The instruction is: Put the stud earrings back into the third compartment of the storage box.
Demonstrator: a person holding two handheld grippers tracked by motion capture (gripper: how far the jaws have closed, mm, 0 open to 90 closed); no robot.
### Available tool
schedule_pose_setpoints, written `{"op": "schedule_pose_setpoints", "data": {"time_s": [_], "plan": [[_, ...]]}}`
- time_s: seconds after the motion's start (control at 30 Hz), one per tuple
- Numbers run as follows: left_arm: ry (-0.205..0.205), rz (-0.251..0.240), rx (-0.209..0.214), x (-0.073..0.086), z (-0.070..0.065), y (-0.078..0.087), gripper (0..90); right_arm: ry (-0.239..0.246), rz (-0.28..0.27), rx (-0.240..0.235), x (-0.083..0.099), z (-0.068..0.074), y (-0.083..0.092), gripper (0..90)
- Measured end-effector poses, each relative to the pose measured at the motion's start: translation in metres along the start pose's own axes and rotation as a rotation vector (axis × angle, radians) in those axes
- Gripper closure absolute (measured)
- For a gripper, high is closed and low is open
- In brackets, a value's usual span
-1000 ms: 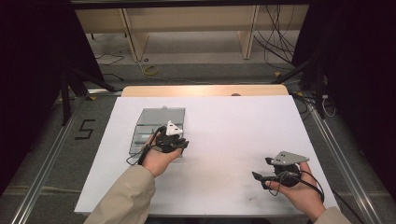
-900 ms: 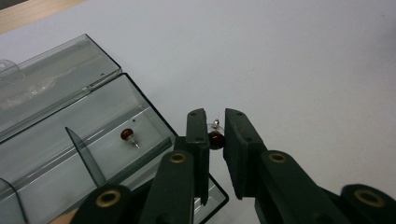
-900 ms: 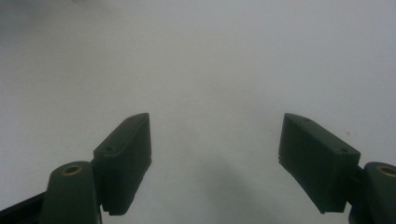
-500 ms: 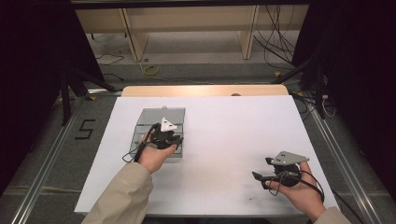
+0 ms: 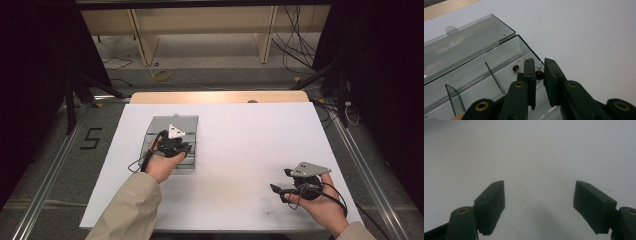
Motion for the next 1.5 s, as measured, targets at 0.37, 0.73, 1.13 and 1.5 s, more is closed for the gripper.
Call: {"op": "schedule_pose_setpoints", "data": {"time_s": [0.37,0.73,1.13,1.5], "plan": [[-0.005,0.008,-0.016,-0.001,0.004,-0.006,79.5,-0.001,0.002,0.001,0.0,0.0,0.0,26.3],[0.0,-0.004,-0.06,-0.002,0.016,-0.015,79.3,0.0,0.004,0.001,0.0,0.0,-0.001,26.3],[0.002,0.003,-0.076,-0.001,0.021,-0.024,79.1,0.0,0.001,0.0,0.0,0.0,0.0,26.3],[-0.008,0.024,-0.083,0.001,0.024,-0.029,78.4,0.001,0.002,-0.001,0.0,0.0,0.0,26.2]]}}
Point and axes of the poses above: each handheld gripper's, and its own axes: y roughly backward along the jaws, x roughly out of its underside, z roughly to its left, the point moved 6 cm from there along -y, roughly forward along the jaws, and after that the axes turned 10 degrees about z, right-handed, at the moved point
